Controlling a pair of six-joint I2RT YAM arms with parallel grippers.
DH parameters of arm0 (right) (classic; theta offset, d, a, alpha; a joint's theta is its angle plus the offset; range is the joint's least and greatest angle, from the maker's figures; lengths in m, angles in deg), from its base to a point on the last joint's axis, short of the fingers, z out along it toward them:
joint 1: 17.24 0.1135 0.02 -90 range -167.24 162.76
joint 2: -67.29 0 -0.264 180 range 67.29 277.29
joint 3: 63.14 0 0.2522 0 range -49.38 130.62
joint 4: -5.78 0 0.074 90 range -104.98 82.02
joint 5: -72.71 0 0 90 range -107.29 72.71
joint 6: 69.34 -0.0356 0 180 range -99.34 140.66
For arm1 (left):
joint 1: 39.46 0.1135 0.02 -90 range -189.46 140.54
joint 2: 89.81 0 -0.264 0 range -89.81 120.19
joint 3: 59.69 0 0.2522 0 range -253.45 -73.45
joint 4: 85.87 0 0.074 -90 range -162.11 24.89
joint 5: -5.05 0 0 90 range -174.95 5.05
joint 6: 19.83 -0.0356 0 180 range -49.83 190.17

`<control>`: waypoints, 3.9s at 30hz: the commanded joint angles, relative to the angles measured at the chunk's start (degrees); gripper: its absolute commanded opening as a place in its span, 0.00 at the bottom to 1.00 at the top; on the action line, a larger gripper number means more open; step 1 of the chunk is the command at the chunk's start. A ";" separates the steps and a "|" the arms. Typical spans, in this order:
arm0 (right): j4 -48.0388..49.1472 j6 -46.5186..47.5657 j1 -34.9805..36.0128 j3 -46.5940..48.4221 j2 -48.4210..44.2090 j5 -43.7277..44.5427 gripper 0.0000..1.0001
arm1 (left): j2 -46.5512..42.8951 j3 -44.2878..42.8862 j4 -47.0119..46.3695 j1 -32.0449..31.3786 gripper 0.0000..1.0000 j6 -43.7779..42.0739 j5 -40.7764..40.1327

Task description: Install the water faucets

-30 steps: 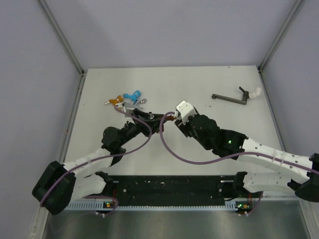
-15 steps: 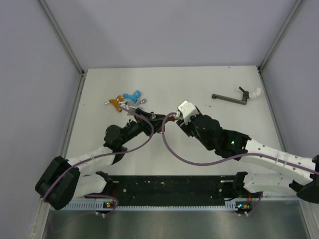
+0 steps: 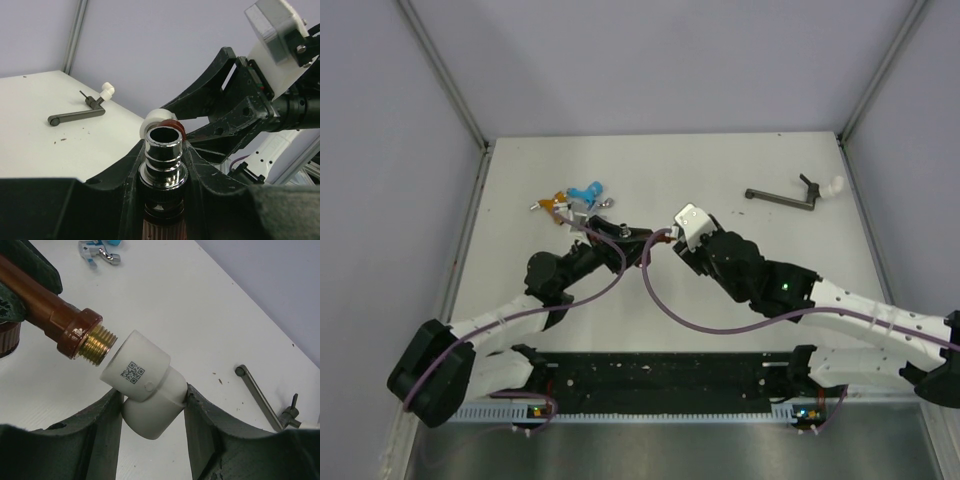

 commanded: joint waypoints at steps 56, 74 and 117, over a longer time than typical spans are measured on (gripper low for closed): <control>13.10 0.04 0.68 -3.84 -2.22 -7.06 0.00 | -0.56 -0.90 -3.48 -5.25 0.00 -0.31 -12.72; 4.49 -3.90 0.68 1.51 -2.92 -12.77 0.00 | -1.44 -3.53 1.88 -5.25 0.00 -15.67 1.42; -20.13 -14.10 -14.88 17.60 7.71 -50.92 0.00 | -13.93 -1.69 34.16 -18.61 0.00 -76.78 -4.46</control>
